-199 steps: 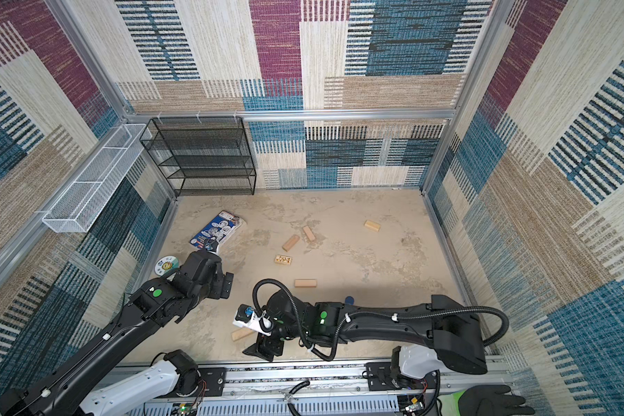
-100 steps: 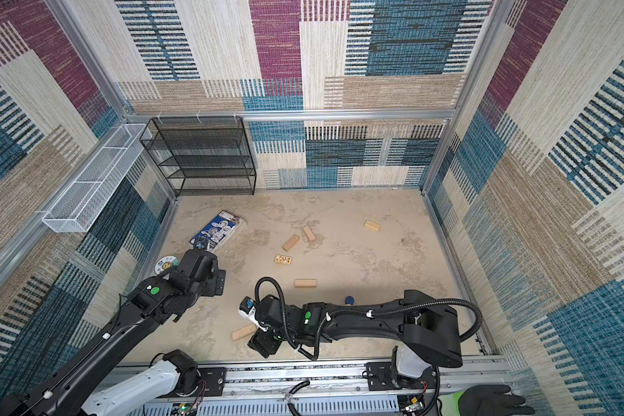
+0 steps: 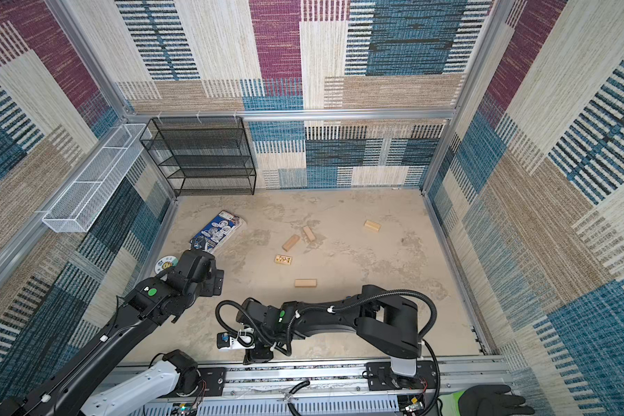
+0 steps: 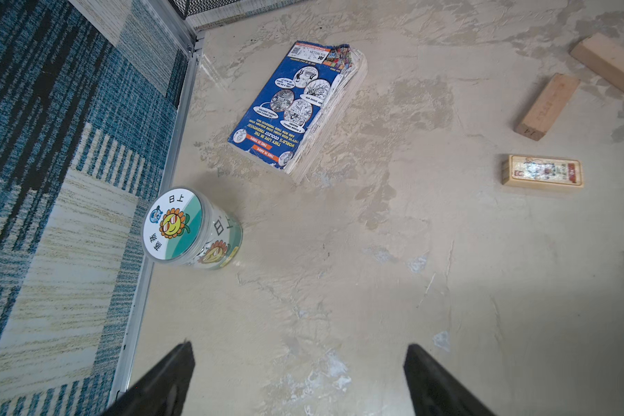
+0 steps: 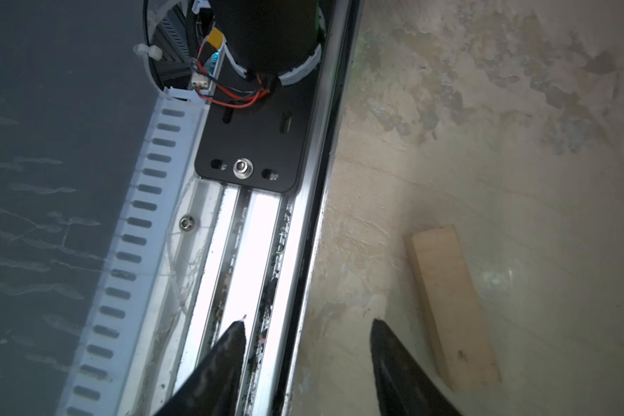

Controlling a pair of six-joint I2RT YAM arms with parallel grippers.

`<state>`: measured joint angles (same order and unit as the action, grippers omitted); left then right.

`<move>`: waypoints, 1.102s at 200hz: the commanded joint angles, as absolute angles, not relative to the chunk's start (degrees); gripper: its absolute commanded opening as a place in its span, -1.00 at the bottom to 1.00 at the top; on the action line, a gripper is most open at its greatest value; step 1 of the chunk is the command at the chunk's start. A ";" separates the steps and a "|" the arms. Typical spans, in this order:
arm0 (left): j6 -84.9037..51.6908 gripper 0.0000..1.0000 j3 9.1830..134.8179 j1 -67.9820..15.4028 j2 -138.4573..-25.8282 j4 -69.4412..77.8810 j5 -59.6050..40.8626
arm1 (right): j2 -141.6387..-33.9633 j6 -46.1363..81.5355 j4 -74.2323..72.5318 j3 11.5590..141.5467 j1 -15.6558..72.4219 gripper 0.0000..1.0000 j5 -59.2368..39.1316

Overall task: Build the wood block tower
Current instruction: 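Move the right gripper over the wooden block lying beside the base rail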

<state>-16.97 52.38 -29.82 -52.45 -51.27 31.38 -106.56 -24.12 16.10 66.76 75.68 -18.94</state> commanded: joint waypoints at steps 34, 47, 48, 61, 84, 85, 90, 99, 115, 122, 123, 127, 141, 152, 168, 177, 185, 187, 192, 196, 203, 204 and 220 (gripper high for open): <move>-17.84 0.92 52.71 -29.62 -52.05 -51.34 32.52 | -110.07 -29.37 15.58 70.67 75.61 0.08 -14.94; -17.84 0.91 52.66 -29.62 -51.84 -51.39 32.55 | -109.16 -25.98 13.26 69.91 75.59 0.17 -13.64; -17.84 0.92 52.70 -29.58 -51.85 -51.41 32.54 | -109.07 -25.69 13.09 69.81 75.59 0.18 -13.55; -17.84 0.92 52.65 -29.40 -51.59 -51.45 32.60 | -107.40 -23.20 11.01 67.74 75.59 0.24 -13.06; -17.93 0.92 52.65 -29.11 -50.92 -51.33 32.52 | -104.40 -22.37 6.86 63.20 75.59 0.26 -9.63; -17.93 0.91 52.69 -29.10 -50.90 -51.33 32.48 | -104.36 -22.48 6.86 63.07 75.59 0.25 -9.43; -17.93 0.92 52.81 -29.01 -50.75 -51.33 32.43 | -104.33 -22.91 6.97 62.85 75.55 0.24 -8.53; -17.97 0.92 52.74 -28.79 -50.66 -51.35 32.33 | -104.85 -24.07 8.03 63.46 75.50 0.22 -7.13; -17.97 0.92 52.80 -28.52 -50.42 -51.33 32.19 | -106.73 -25.83 11.10 66.27 74.98 0.18 -6.92; -18.02 0.91 52.76 -28.43 -50.34 -51.33 32.14 | -107.72 -26.31 12.14 67.52 74.63 0.17 -7.37; -17.97 0.91 52.79 -28.41 -50.35 -51.33 32.16 | -107.72 -26.31 12.14 67.52 74.63 0.17 -7.37; -18.01 0.92 52.78 -28.39 -50.34 -51.33 32.17 | -108.27 -26.60 12.76 68.21 74.41 0.16 -7.67; -18.02 0.91 52.68 -28.38 -50.22 -51.33 32.12 | -109.04 -27.13 13.46 69.47 73.80 0.16 -9.00; -18.10 0.91 52.68 -28.31 -50.28 -51.33 32.03 | -109.53 -27.55 13.60 69.91 73.19 0.18 -10.19; -18.06 0.91 52.65 -28.30 -50.27 -51.36 32.07 | -110.80 -28.67 15.44 71.09 72.78 0.20 -12.20; -18.11 0.91 52.65 -28.30 -50.17 -51.37 32.03 | -112.02 -29.41 16.75 71.87 72.75 0.20 -12.17; -18.10 0.91 52.65 -28.30 -50.08 -51.34 32.04 | -112.93 -29.82 17.79 72.51 72.70 0.19 -11.60; -18.11 0.91 52.69 -28.30 -50.01 -51.33 32.00 | -113.16 -29.87 18.05 72.64 72.73 0.18 -11.47; -18.11 0.91 52.71 -28.30 -49.97 -51.37 31.99 | -113.56 -30.12 18.47 73.01 72.76 0.18 -11.09; -18.11 0.91 52.68 -28.26 -49.94 -51.35 31.99 | -113.84 -30.30 18.82 73.18 72.73 0.18 -10.87; -18.08 0.91 52.66 -28.31 -49.83 -51.29 32.02 | -114.16 -30.46 18.98 73.39 72.71 0.18 -10.50; -18.09 0.92 52.65 -28.31 -49.83 -51.31 31.96 | -114.21 -30.43 18.98 73.39 72.70 0.18 -10.52; -18.19 0.91 52.70 -28.25 -49.74 -51.31 32.00 | -114.67 -30.57 19.28 73.60 72.77 0.18 -11.15</move>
